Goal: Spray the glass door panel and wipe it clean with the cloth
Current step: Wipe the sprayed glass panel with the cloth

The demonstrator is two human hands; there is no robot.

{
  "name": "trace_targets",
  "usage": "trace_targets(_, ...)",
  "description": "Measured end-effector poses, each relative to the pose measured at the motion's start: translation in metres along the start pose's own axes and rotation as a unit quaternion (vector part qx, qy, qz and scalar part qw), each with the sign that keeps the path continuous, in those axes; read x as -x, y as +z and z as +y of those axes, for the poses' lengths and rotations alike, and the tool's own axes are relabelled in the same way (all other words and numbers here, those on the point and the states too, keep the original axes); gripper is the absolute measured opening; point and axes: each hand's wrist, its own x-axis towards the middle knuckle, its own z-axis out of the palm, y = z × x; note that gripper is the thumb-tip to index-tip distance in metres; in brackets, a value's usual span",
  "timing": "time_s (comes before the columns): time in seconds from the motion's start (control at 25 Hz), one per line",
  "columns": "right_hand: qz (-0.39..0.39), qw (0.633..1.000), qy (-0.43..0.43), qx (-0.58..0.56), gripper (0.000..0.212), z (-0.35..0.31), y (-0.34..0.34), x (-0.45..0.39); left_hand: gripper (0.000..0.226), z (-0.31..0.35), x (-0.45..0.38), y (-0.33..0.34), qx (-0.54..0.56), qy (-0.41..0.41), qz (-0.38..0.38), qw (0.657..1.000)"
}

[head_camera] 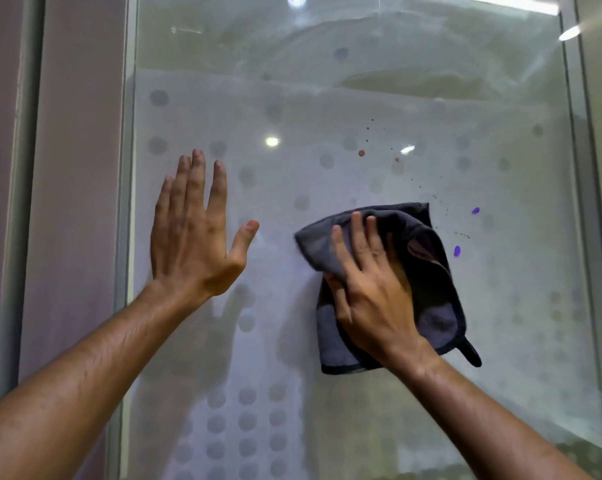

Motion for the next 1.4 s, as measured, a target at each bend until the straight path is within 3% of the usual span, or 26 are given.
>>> trace_targets(0.2,0.08,0.986,0.14,-0.041,0.063,0.015,0.004,-0.036,0.086,0.001,0.001,0.001,-0.022,0.004,-0.014,1.0)
trace_targets(0.32,0.068,0.993,0.08,-0.054,0.07,-0.007,0.004,-0.045,0.086,0.002,0.0,0.001,-0.017,0.006,-0.018,1.0)
trace_targets(0.4,0.049,0.998,0.0,-0.047,0.063,-0.017,0.003,-0.029,0.086,0.002,0.0,0.002,-0.013,0.005,-0.018,1.0)
trace_targets(0.52,-0.015,0.996,-0.085,-0.018,0.061,-0.01,0.002,0.013,0.086,0.0,0.001,0.001,-0.012,0.004,-0.021,1.0)
trace_targets(0.64,-0.011,1.0,0.004,-0.013,0.061,0.017,-0.005,0.025,0.086,0.001,0.0,0.0,-0.011,0.009,-0.034,0.999)
trace_targets(0.84,0.061,0.983,0.174,-0.022,0.057,0.053,-0.005,-0.03,0.086,0.011,-0.01,0.002,-0.012,0.026,-0.03,0.999)
trace_targets(1.12,0.102,0.961,0.251,-0.054,0.051,0.07,-0.013,-0.111,0.086,0.014,-0.019,0.005,-0.008,0.026,-0.024,0.999)
trace_targets(1.28,0.086,0.971,0.203,-0.088,0.052,0.065,-0.018,-0.151,0.086,0.015,-0.018,0.005,-0.01,0.025,-0.02,0.999)
trace_targets(1.4,0.068,0.99,0.053,-0.11,0.055,0.037,-0.012,-0.154,0.086,0.015,-0.019,0.006,-0.007,0.024,-0.019,1.0)
